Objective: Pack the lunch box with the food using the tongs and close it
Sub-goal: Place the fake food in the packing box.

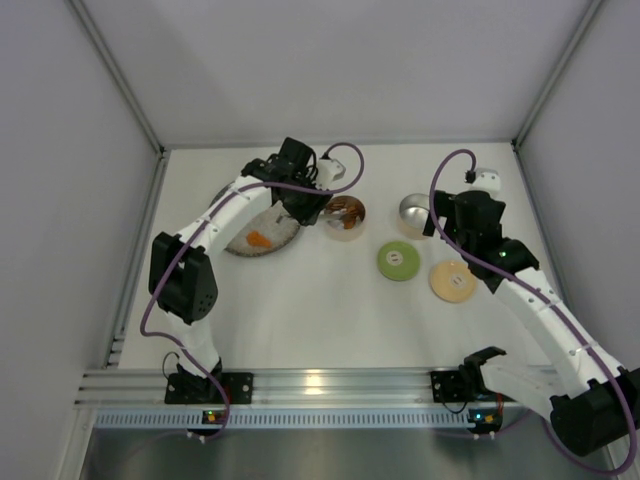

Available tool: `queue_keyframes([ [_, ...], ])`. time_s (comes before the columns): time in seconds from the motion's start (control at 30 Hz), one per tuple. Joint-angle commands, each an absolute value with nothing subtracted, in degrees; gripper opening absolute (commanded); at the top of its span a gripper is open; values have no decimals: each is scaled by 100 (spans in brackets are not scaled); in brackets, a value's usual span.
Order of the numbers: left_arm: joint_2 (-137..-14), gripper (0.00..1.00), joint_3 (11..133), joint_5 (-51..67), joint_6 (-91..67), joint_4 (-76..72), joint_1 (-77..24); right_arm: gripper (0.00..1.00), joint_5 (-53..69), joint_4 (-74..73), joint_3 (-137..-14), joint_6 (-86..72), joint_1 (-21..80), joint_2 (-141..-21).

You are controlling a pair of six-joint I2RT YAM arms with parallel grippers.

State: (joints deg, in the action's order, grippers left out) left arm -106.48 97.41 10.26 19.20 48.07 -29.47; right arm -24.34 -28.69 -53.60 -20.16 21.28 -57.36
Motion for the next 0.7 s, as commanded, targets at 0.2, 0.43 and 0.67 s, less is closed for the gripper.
queue_keyframes([
  [0.2, -10459, 44, 10318, 949, 1863, 4746, -2944, 99, -2523, -2769, -5370, -2057, 2232, -5607],
  [0.43, -10398, 44, 10661, 580, 1898, 5097, -2918, 99, -2487, -2698, -5370, -2057, 2233, -5651],
  [0.67, -9994, 44, 10565, 448, 1688, 5861, -2295, 99, -2382, -2558, -5344, -2065, 2232, -5686],
])
